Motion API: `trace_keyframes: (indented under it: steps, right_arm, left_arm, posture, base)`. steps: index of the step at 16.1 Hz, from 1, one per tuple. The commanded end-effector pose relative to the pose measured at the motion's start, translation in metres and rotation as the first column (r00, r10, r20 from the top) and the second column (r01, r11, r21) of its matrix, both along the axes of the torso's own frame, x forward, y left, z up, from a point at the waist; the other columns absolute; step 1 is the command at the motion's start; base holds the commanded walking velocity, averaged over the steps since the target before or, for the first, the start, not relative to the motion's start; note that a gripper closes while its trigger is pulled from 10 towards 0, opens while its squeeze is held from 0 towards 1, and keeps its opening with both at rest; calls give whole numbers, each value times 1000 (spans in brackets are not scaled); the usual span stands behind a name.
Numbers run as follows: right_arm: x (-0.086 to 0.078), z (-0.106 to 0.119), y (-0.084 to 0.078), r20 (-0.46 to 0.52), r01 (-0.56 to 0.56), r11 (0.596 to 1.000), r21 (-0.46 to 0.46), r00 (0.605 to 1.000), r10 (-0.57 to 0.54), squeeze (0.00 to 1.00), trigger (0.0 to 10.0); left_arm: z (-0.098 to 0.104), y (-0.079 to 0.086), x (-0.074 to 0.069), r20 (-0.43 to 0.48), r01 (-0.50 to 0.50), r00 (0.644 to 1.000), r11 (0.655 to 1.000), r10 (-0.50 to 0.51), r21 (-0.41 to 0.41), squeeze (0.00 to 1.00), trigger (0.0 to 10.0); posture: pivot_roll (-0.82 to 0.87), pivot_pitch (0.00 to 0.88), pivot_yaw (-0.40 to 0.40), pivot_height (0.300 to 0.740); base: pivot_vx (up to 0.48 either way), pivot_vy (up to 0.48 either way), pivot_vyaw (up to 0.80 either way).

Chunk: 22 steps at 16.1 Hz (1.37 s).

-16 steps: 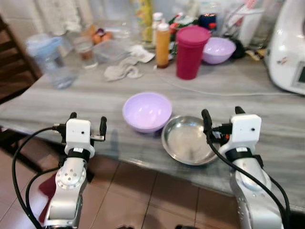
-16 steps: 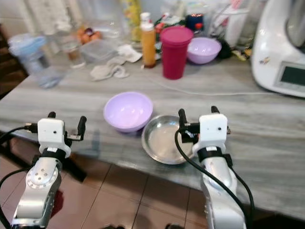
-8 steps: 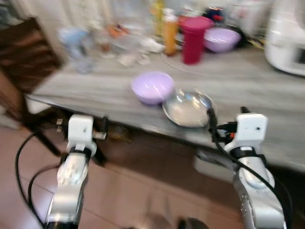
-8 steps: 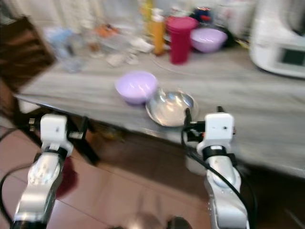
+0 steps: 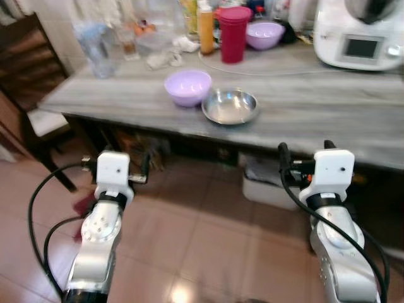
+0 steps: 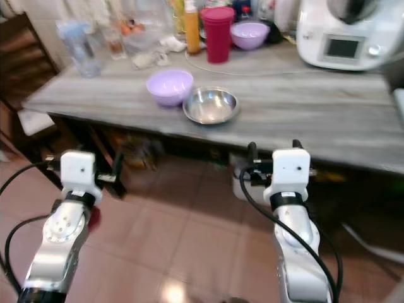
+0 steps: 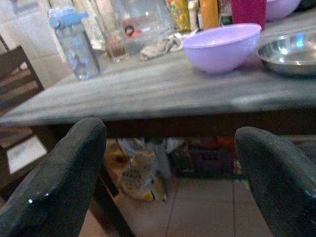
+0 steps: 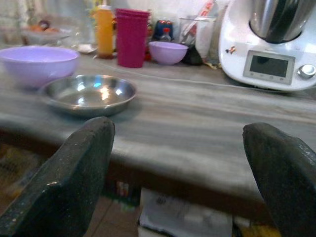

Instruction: Setting the table

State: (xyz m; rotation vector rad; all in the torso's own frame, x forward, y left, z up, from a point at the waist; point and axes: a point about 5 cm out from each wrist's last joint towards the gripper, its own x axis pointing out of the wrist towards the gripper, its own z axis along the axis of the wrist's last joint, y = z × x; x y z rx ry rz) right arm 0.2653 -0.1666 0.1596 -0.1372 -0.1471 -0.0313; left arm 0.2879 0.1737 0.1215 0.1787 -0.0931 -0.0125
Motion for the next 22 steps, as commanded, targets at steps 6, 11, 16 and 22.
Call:
trace_keyframes:
  steps: [6,11,16,22]
  right_arm:
    - [-5,-7,7,-41,-67,996,63,997,70,0,10000]
    - [-3,-7,9,-49,-70,994,85,996,74,0,10000]
    - [-3,-8,10,-57,-69,994,82,996,74,0,10000]
    - [-4,-7,12,-40,-83,993,79,995,86,0,10000]
  left_arm:
    - [-9,2,-5,-31,-6,999,1000,6,-8,0,10000]
    - [-4,-4,-1,-8,90,996,995,-90,-54,0,10000]
    - [-1,-16,1,-2,148,989,986,-149,-70,0,10000]
    - [0,-21,2,-5,181,983,978,-182,-100,0,10000]
  posture:
    - [-185,95,93,740]
    - [-184,97,96,740]
    - [-187,102,103,740]
    - [-190,104,107,740]
  base:
    - [-282,0,0]
    - [-165,0,0]
    - [0,0,-594]
    - [0,-211,-209]
